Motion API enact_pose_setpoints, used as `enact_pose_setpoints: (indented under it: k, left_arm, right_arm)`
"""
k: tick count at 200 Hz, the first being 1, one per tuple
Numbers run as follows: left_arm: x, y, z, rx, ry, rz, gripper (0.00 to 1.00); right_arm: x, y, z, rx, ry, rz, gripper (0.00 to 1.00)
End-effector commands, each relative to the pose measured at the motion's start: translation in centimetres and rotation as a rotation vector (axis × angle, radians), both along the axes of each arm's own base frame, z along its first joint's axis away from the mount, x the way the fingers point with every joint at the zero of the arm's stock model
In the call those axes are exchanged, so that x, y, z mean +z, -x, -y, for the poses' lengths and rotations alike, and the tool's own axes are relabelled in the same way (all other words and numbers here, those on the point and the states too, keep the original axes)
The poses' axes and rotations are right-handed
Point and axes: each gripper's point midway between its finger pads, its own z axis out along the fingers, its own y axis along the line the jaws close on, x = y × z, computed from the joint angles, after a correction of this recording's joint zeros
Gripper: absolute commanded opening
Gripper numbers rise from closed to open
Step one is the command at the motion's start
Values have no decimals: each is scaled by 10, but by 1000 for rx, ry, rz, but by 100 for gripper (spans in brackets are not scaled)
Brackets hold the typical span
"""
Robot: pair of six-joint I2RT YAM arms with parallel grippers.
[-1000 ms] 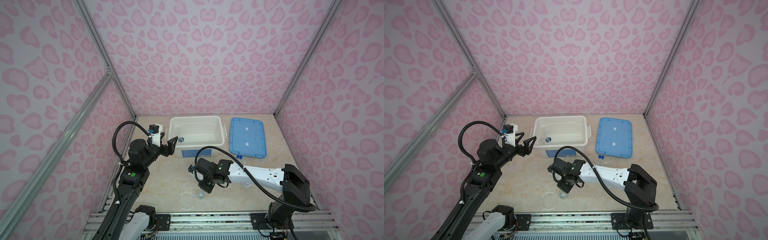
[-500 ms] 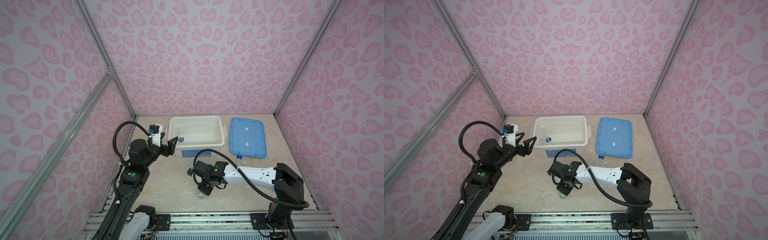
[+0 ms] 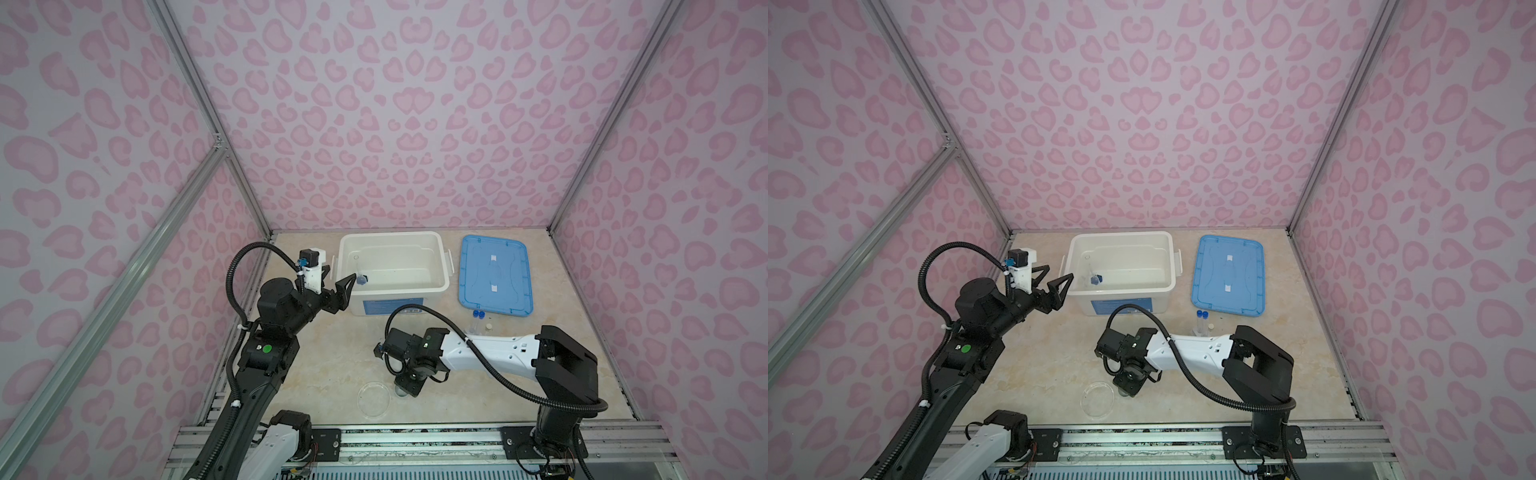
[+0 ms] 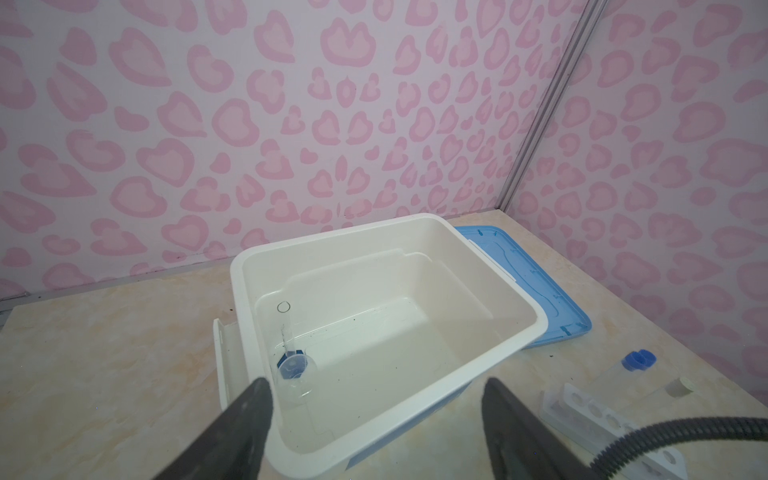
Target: Organize the chemistry lab equipment
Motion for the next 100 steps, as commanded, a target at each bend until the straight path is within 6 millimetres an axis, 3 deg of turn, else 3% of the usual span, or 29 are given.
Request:
enact_pose_setpoints:
  k: [1,100]
  left_arm:
    - [6,0,1,-10,6,29,81]
    - [6,0,3,-17,7,28,81]
  right_arm:
    - [-6,-1,1,-3,14,5,25]
    - [-12,-1,0,-3,23,0,14]
